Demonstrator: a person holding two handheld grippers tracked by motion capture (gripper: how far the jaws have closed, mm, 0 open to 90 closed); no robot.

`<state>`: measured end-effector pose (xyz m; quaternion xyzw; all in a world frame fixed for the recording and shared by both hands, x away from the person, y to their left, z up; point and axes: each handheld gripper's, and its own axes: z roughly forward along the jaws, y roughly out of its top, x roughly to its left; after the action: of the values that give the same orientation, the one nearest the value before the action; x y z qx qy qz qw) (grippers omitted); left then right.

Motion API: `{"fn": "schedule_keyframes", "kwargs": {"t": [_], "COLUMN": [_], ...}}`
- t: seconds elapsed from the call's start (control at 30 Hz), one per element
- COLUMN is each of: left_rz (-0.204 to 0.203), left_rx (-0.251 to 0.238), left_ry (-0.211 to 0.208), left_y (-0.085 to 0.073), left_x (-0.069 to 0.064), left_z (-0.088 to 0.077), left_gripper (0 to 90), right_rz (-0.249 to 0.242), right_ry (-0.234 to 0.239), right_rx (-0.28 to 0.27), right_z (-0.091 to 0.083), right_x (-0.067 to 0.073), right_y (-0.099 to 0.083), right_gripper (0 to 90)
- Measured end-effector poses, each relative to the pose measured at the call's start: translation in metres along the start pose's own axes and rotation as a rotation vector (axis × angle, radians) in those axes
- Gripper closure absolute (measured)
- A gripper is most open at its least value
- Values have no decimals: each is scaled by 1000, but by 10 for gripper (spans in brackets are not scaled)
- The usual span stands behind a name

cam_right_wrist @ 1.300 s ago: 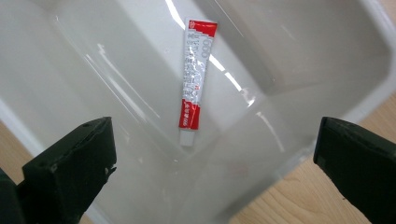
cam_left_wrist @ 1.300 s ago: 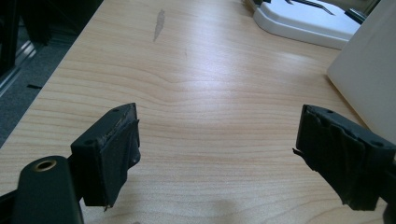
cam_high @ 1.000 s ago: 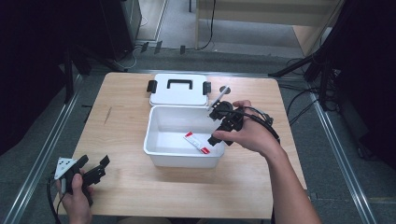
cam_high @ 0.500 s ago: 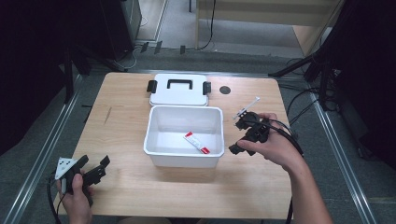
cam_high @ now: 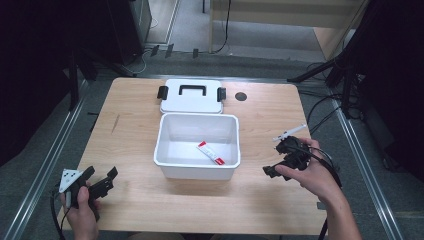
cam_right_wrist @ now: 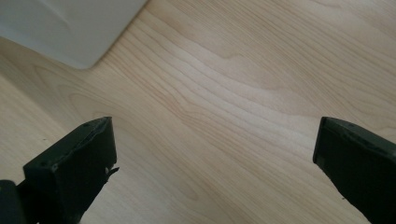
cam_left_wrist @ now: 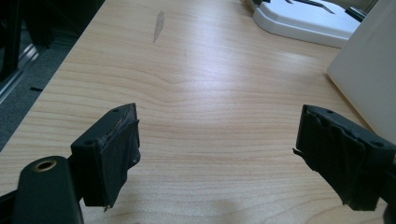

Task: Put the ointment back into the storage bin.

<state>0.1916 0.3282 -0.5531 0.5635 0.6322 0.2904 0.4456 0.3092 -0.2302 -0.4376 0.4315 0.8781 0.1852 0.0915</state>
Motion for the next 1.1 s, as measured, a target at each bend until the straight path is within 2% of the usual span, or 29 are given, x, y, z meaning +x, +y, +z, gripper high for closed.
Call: {"fn": "schedule_keyframes", "kwargs": {"t": [0.2,0.33,0.5,0.67,0.77,0.97,1.1], "left_rz": [2,2,1,-1,2,5,0], "left_rx": [1,-2,-4,-7,-6,-2,-4], "left_ry": [-1,1,-1,-1,-1,0,-2], "left_y": [0,0,0,0,0,0,0], "left_x": [0,0,0,0,0,-1,0], "left_z": [0,0,-1,-1,-1,0,-1], "left_gripper": [142,142,142,142,142,142,142], "right_rz": [38,61,97,148,194,251,298], "right_ry": [-68,-84,-144,-168,-164,-210,-213], "right_rx": [-115,-185,-274,-374,-425,-507,-548], "right_z": [11,20,26,30,33,35,33], "right_x": [-8,-10,-13,-21,-27,-37,-43], "right_y": [-36,-59,-85,-110,-125,-152,-167], "right_gripper": [0,0,0,0,0,0,0]}}
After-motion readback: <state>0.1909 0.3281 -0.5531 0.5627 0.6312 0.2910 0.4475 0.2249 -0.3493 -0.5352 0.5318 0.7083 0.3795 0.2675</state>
